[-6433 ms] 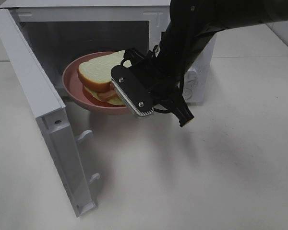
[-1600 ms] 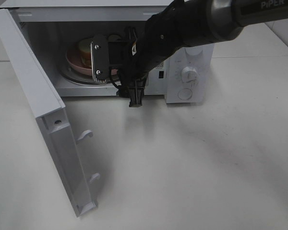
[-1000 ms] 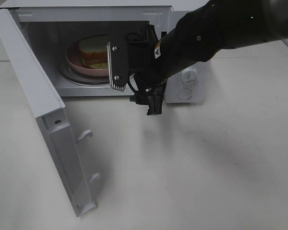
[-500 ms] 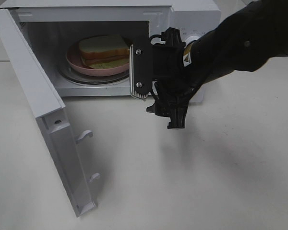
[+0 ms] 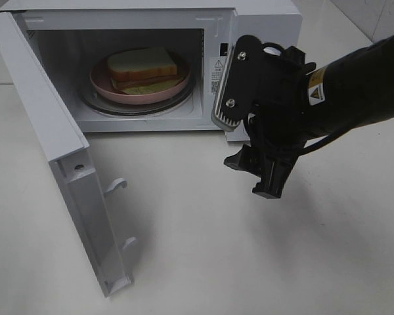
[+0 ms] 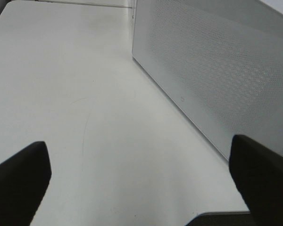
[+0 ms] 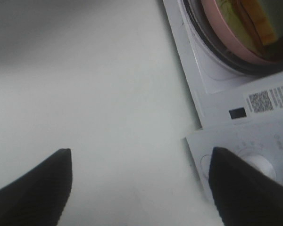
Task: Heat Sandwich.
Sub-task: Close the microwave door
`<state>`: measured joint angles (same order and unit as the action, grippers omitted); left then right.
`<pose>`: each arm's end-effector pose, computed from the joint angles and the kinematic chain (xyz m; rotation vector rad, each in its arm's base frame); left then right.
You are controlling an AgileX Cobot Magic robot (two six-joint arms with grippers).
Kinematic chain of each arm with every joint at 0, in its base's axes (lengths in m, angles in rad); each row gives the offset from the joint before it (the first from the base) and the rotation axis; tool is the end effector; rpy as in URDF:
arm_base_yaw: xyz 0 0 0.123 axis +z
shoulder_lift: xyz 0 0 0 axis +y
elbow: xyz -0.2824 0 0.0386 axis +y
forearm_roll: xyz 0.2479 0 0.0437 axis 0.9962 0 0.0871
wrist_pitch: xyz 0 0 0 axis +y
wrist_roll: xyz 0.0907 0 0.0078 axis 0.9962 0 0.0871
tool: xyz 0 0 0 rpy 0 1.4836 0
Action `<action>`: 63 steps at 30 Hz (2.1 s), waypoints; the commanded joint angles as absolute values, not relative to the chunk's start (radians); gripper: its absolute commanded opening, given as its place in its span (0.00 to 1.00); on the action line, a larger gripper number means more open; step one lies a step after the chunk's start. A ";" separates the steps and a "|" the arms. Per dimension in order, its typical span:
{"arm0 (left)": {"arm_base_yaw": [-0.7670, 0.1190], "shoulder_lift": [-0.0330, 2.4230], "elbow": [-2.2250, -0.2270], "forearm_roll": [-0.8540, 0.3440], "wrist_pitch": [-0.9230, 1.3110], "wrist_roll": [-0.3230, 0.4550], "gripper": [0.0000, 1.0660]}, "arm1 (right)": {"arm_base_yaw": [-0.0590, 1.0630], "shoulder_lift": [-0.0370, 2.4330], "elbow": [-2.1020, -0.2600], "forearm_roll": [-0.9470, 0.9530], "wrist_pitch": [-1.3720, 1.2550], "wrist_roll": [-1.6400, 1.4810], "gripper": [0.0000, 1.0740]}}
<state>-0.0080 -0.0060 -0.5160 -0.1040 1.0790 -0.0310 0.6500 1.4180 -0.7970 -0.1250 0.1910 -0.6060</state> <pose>-0.0087 -0.0083 0.2804 -0.0161 2.0394 -0.1487 0.2325 0.1740 0.2390 -1.4502 1.7786 -0.0679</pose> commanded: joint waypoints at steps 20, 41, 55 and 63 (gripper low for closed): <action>-0.005 -0.024 -0.514 -0.110 1.066 -0.032 0.92 | 0.654 1.121 -0.783 -0.124 0.770 -0.138 0.71; -0.005 -0.024 -0.514 -0.110 1.066 -0.032 0.92 | 0.654 0.677 -0.752 -0.208 0.963 -0.021 0.71; -0.005 -0.024 -0.514 -0.110 1.066 -0.032 0.92 | 0.588 0.396 -0.572 -0.257 1.015 0.155 0.71; -0.005 -0.024 -0.514 -0.110 1.066 -0.032 0.92 | 0.407 0.293 -0.524 -0.254 1.008 0.155 0.71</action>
<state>-0.0080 -0.0060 -0.5160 -0.1040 1.0790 -0.0310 0.4400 0.3130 -0.5330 -0.2490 1.0170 0.1450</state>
